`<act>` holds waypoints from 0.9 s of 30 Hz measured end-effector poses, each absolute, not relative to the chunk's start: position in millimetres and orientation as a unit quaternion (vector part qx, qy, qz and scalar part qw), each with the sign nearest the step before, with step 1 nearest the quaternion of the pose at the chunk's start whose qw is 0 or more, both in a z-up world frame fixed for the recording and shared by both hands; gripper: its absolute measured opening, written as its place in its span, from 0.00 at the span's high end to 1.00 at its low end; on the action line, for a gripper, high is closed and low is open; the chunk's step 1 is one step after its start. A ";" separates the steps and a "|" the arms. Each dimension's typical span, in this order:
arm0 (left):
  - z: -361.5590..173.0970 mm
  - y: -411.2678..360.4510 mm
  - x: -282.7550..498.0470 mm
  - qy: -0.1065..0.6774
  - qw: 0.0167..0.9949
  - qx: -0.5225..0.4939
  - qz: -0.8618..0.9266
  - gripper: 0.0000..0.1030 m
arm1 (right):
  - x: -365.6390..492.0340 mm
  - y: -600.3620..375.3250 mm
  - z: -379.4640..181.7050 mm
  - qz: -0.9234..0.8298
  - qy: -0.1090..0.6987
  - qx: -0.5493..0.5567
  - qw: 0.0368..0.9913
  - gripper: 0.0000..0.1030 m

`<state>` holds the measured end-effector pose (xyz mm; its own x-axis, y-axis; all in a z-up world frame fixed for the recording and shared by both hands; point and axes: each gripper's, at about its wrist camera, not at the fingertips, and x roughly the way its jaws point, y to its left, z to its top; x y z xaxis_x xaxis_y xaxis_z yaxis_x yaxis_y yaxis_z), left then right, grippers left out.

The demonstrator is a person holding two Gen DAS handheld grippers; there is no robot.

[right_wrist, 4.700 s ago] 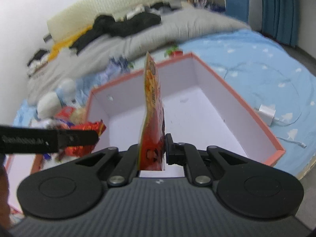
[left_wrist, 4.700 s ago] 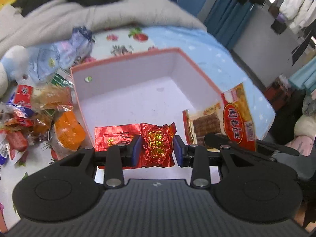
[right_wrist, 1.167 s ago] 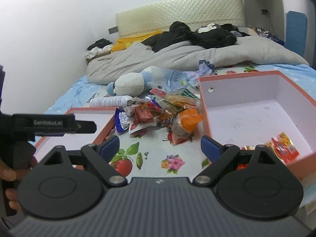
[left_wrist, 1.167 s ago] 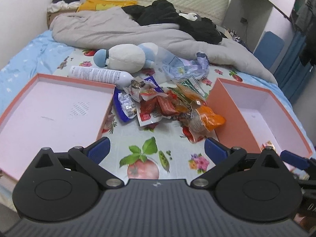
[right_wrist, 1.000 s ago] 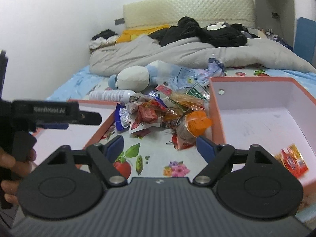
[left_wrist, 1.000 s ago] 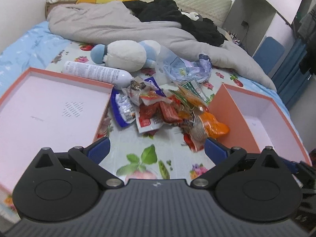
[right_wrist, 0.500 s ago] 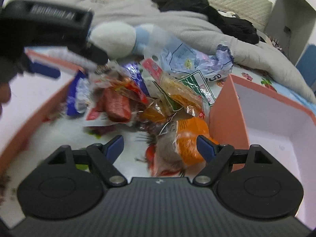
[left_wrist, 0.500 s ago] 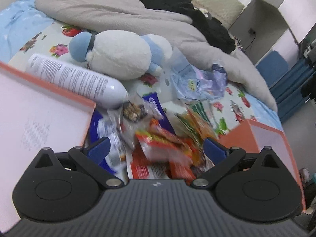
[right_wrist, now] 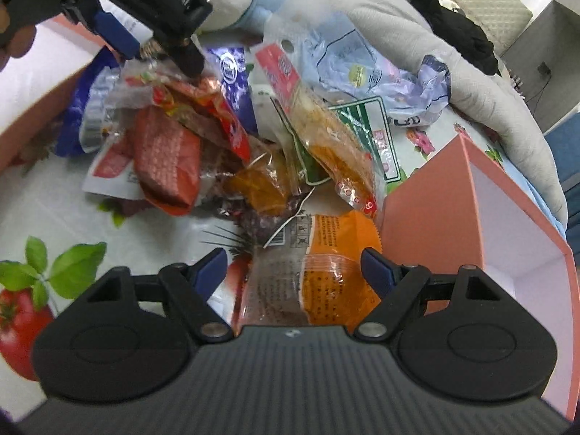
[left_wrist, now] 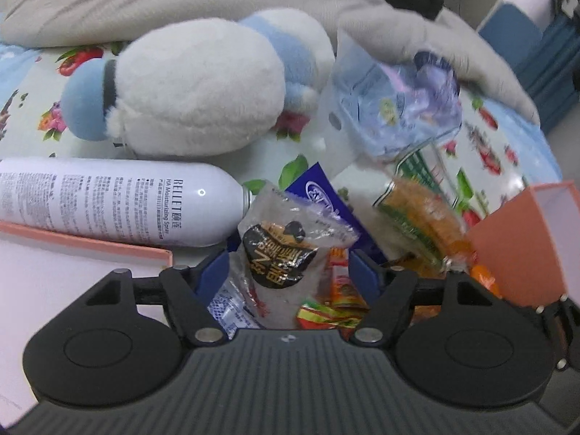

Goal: Organize snacks
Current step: 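Grasp the black-labelled clear bag with the left tool while the right tool grasps the orange bag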

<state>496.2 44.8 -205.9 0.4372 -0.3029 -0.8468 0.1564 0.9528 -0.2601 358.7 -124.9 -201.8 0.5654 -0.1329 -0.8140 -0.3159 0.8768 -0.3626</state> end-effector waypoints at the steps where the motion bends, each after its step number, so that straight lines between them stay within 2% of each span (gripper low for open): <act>1: -207.7 44.6 496.8 0.514 0.844 -0.067 -0.139 0.26 | 359.1 -124.9 -200.3 0.055 0.461 -0.246 0.851 0.20; 2: -209.3 44.3 497.9 0.516 0.843 -0.061 -0.142 0.26 | 361.1 -125.1 -199.3 0.057 0.461 -0.248 0.850 0.20; 5: -211.3 43.1 499.6 0.517 0.843 -0.045 -0.146 0.37 | 367.5 -126.5 -204.2 0.055 0.474 -0.249 0.843 0.20; 9: -209.7 39.5 498.1 0.513 0.845 -0.018 -0.149 0.45 | 372.2 -127.6 -214.1 0.053 0.483 -0.243 0.840 0.20; 12: -209.1 36.1 494.4 0.506 0.850 -0.005 -0.148 0.49 | 372.5 -128.8 -213.9 0.048 0.479 -0.229 0.846 0.31; 14: -208.2 35.1 493.0 0.503 0.852 -0.004 -0.146 0.51 | 370.8 -129.8 -212.5 0.044 0.478 -0.215 0.851 0.32; 16: -206.1 34.7 491.7 0.502 0.853 -0.008 -0.141 0.54 | 367.7 -131.9 -207.6 0.040 0.475 -0.197 0.857 0.40; 21: -197.1 34.8 482.7 0.498 0.858 -0.015 -0.127 0.57 | 362.2 -138.8 -201.7 0.038 0.471 -0.174 0.864 0.46; 27: -177.5 39.3 459.4 0.493 0.863 -0.022 -0.104 0.59 | 346.9 -151.1 -183.5 0.045 0.462 -0.143 0.874 0.48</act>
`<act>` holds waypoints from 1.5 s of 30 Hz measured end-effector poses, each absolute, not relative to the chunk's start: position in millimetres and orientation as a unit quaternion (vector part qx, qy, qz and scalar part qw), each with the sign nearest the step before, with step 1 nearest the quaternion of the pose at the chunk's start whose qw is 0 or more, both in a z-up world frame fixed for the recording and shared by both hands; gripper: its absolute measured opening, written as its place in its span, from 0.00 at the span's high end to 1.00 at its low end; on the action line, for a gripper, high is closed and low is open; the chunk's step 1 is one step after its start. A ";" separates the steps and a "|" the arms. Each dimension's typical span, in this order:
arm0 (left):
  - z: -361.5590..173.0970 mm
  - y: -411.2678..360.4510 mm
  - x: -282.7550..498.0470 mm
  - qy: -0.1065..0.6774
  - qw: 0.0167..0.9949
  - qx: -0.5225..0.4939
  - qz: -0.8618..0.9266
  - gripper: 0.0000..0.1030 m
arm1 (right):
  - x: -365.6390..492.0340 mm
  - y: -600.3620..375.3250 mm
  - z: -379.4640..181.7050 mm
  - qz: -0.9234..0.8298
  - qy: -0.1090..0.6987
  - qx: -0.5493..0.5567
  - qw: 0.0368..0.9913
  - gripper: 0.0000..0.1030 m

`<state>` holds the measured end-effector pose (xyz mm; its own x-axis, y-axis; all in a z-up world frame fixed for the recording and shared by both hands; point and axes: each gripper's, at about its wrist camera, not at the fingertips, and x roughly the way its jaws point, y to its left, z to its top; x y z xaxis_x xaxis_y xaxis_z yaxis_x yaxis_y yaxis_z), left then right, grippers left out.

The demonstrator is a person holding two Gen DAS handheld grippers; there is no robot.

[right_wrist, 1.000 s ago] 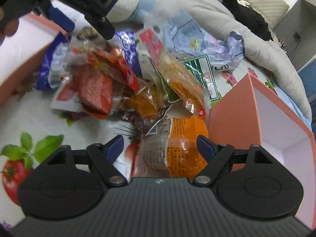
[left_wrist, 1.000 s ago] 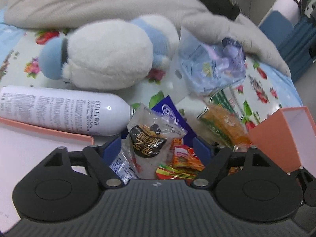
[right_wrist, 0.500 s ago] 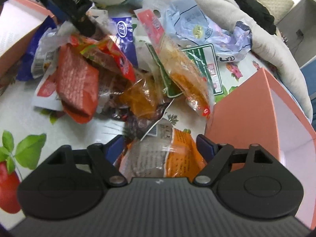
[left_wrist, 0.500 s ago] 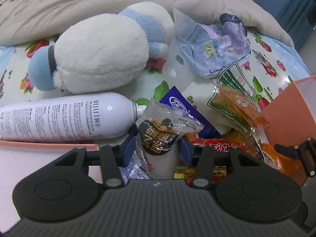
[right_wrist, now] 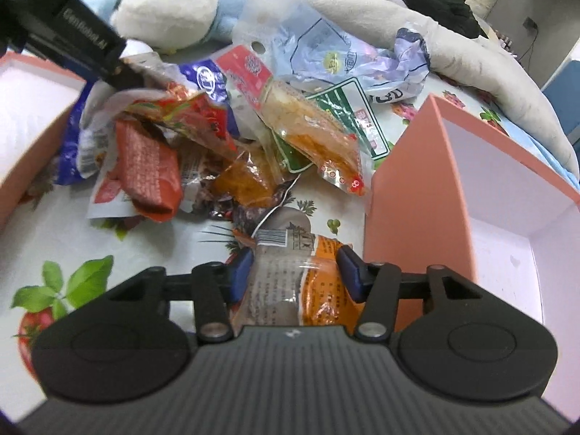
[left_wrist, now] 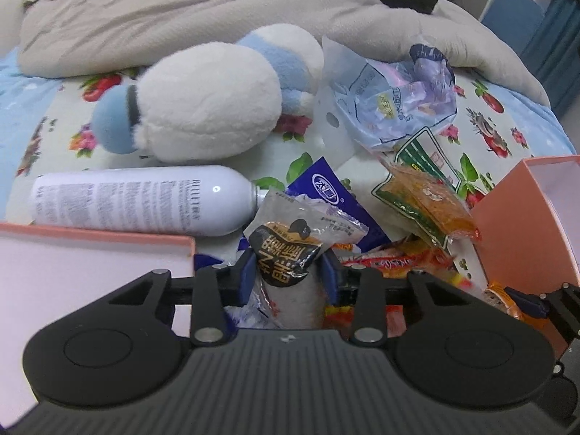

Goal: Organize snacks
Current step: 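Grasp the black-labelled clear bag with the left tool while the right tool grasps the orange bag, then carry both held bags over the deeper pink box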

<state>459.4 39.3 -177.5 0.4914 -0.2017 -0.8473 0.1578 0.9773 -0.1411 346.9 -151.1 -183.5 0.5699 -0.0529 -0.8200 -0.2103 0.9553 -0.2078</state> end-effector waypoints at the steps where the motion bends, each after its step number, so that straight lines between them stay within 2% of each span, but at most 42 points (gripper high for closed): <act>1: -172.9 41.2 453.7 0.491 0.865 -0.026 -0.099 0.60 | 343.9 -152.1 -181.0 0.047 0.460 -0.137 0.876 0.47; 20: -126.5 49.7 303.9 0.424 0.901 -0.072 -0.047 0.61 | 245.6 -170.1 -130.3 0.073 0.355 -0.064 0.930 0.48; 33: -74.1 19.2 197.8 0.388 0.915 -0.078 -0.075 0.62 | 157.1 -187.2 -71.6 0.082 0.294 -0.006 0.952 0.47; 45: -46.4 -12.9 128.6 0.369 0.919 -0.083 -0.115 0.62 | 100.3 -206.3 -48.8 0.058 0.268 0.013 0.962 0.48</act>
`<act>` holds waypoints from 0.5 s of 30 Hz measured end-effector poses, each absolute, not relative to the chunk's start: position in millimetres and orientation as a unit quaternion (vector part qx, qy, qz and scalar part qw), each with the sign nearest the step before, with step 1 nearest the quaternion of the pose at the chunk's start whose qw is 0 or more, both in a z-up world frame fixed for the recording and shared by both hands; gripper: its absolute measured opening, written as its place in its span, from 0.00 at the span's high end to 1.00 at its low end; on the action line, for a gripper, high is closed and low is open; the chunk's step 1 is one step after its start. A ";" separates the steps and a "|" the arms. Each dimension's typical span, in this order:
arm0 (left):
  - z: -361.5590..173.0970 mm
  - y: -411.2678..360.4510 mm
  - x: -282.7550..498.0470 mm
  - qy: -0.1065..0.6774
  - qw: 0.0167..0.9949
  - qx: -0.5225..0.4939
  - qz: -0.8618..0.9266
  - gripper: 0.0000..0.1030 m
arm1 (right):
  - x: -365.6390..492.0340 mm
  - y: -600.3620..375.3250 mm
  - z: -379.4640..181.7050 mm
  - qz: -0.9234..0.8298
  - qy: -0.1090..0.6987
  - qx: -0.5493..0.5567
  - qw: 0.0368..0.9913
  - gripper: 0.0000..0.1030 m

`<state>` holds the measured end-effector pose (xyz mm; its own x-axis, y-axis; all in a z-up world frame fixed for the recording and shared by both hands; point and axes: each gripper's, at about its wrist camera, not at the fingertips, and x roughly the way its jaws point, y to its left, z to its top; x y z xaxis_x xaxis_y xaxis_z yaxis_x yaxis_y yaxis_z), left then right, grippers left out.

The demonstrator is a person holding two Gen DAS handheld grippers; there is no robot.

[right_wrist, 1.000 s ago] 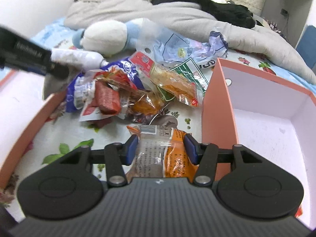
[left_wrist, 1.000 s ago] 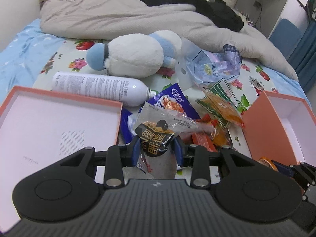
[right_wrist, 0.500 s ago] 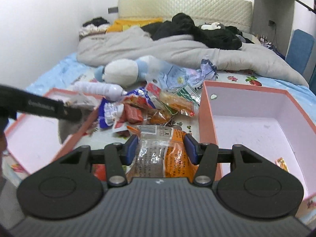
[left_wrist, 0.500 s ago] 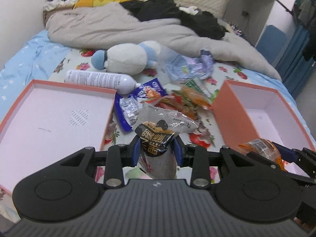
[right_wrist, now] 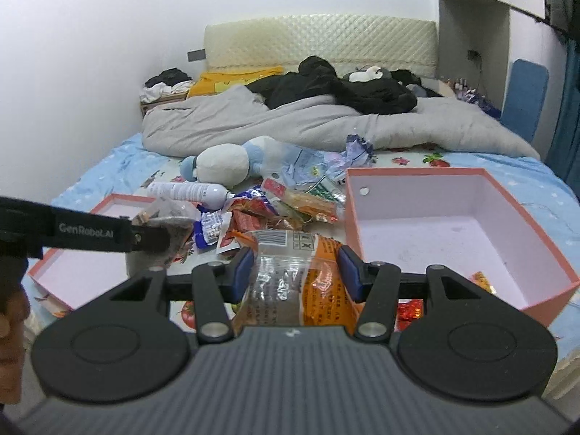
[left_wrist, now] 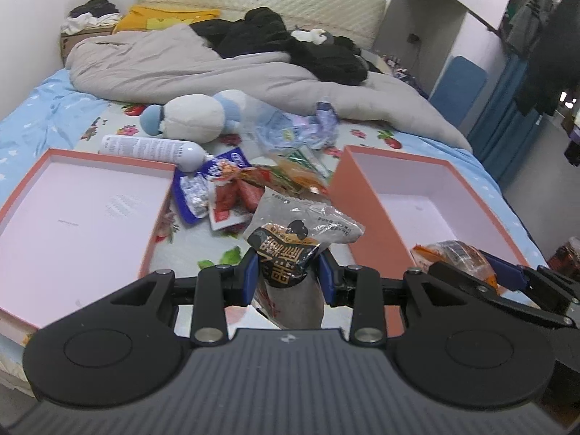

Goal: Organize snacks
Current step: 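Carry both held bags over the deeper pink box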

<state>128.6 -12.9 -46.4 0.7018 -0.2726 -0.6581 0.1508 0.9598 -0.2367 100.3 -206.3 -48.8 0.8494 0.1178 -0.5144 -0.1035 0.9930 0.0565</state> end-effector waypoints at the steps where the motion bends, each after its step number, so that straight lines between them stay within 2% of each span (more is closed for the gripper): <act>1: -45.0 -16.2 124.6 0.367 0.919 -0.083 -0.118 0.62 | 97.4 -208.6 -47.4 0.056 0.267 0.014 0.962 0.48; 15: -44.5 -74.8 128.6 0.382 0.905 -0.073 -0.171 0.62 | 84.4 -256.9 -51.4 0.004 0.274 0.016 0.962 0.48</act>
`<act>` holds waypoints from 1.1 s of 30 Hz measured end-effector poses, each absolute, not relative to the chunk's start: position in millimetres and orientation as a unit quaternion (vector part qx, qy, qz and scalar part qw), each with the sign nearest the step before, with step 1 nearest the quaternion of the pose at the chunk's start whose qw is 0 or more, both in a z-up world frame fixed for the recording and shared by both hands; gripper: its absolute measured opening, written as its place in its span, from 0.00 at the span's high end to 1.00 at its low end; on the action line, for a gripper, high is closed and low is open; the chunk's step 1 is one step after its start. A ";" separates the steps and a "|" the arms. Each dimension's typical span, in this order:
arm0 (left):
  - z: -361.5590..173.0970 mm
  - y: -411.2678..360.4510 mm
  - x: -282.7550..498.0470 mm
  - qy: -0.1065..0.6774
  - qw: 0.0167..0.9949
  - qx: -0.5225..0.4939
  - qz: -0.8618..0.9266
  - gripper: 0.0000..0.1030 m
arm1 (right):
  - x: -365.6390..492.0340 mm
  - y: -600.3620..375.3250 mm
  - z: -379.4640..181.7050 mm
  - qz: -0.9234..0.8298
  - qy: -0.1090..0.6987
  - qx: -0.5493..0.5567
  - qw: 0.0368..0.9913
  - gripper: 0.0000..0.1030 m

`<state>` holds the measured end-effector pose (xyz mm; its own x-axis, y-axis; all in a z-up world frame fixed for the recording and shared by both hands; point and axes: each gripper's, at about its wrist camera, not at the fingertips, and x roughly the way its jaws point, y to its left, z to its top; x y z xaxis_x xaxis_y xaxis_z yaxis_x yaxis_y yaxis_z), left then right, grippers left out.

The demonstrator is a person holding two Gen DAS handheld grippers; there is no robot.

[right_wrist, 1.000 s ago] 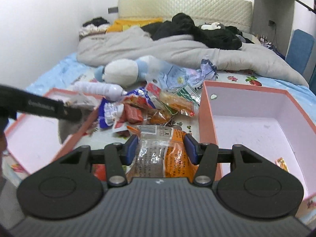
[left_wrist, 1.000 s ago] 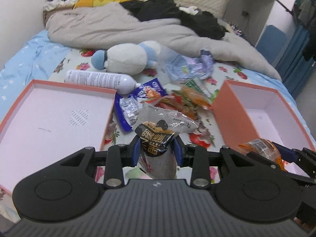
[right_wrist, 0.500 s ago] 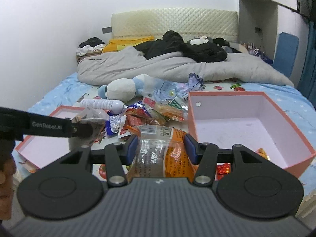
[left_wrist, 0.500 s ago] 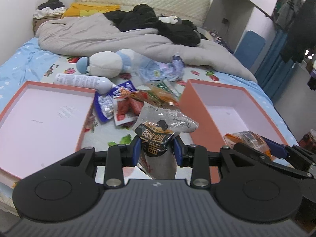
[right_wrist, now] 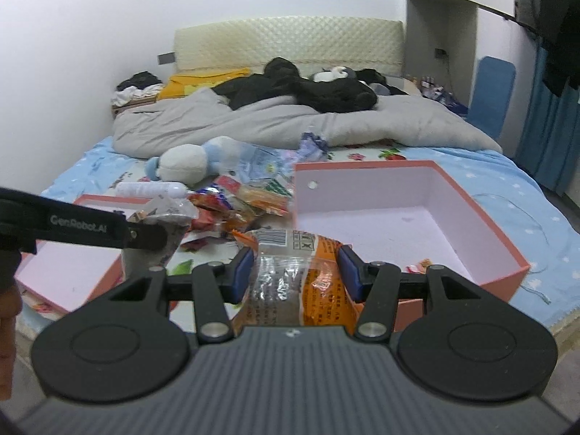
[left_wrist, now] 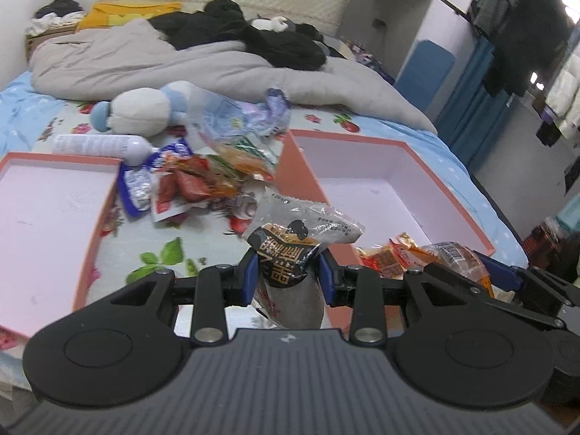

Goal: Organize snacks
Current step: 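Carry both held bags over the deeper pink box, then open both tools to drop the bags into the box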

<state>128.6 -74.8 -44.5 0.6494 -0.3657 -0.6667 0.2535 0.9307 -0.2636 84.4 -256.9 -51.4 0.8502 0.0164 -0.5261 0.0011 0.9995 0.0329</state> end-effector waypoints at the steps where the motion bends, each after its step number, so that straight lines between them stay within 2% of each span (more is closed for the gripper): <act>1: -45.3 -82.5 132.8 0.384 0.903 -0.071 -0.177 0.62 | 86.8 -261.8 -51.8 -0.001 0.274 0.017 0.962 0.48; 20: -64.4 -224.2 263.9 0.406 0.877 -0.017 -0.257 0.62 | 183.7 -362.6 -79.0 -0.048 0.311 0.044 0.948 0.47; 33: -106.2 -267.2 339.5 0.441 0.856 -0.015 -0.271 0.62 | 235.6 -398.4 -124.5 -0.058 0.357 0.081 0.929 0.46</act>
